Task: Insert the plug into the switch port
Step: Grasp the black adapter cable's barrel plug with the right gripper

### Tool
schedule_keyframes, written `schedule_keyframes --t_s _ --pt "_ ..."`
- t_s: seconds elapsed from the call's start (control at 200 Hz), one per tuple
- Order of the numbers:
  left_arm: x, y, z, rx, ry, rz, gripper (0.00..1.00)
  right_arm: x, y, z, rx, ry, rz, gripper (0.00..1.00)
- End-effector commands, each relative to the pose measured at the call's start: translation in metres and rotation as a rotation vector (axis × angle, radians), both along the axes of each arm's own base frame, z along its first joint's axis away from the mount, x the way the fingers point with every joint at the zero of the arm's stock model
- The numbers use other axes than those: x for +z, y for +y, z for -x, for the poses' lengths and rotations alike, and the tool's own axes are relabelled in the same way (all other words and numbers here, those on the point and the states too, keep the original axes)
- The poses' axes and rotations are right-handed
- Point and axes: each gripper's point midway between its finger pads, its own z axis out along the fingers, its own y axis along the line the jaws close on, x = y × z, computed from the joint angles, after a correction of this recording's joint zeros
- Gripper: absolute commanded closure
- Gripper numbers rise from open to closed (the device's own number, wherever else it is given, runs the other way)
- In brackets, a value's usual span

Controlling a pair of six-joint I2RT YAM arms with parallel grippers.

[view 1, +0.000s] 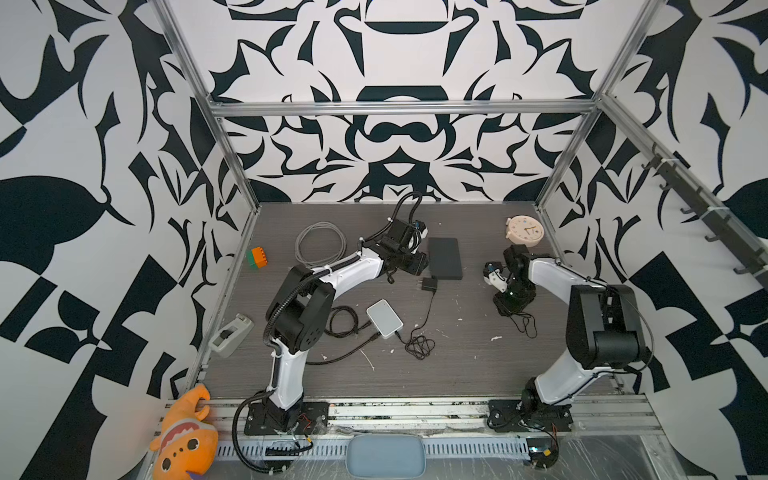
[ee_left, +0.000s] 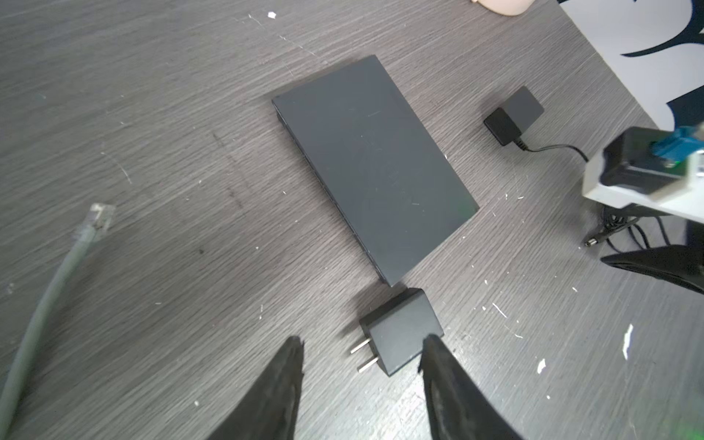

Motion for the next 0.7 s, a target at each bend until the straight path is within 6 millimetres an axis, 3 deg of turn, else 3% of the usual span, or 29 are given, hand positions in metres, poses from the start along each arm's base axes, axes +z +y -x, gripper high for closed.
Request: schedule_keyframes --t_s 0.0,0.105,0.175,0.245,0.36,0.48,0.605,0.695 --pt "0.019 0.004 0.001 -0.005 -0.009 0.021 0.46 -0.010 -0.001 -0.002 -0.009 0.008 0.000 0.45" --pt "0.019 0.005 0.001 -0.004 -0.009 0.021 0.46 -0.018 0.001 0.005 -0.024 0.042 -0.016 0.51" --pt "0.018 0.007 0.001 -0.002 -0.007 0.020 0.46 -0.019 0.001 0.009 -0.042 0.057 -0.021 0.59" --pt "0.018 0.008 0.001 0.000 -0.004 0.022 0.46 -0.019 0.004 0.011 -0.050 0.056 -0.037 0.73" --pt "0.023 0.006 0.001 -0.003 -0.003 0.038 0.46 -0.018 0.008 0.008 -0.053 0.041 -0.057 0.81" --pt "0.029 0.004 0.004 -0.004 0.007 0.068 0.47 -0.014 0.015 -0.008 -0.041 -0.009 -0.090 0.93" --pt "0.032 0.005 0.006 0.005 0.008 0.081 0.48 0.000 0.030 -0.029 -0.026 -0.096 -0.157 0.96" --pt "0.031 0.007 0.006 0.015 0.007 0.078 0.48 0.018 0.053 -0.048 -0.007 -0.171 -0.241 0.96"
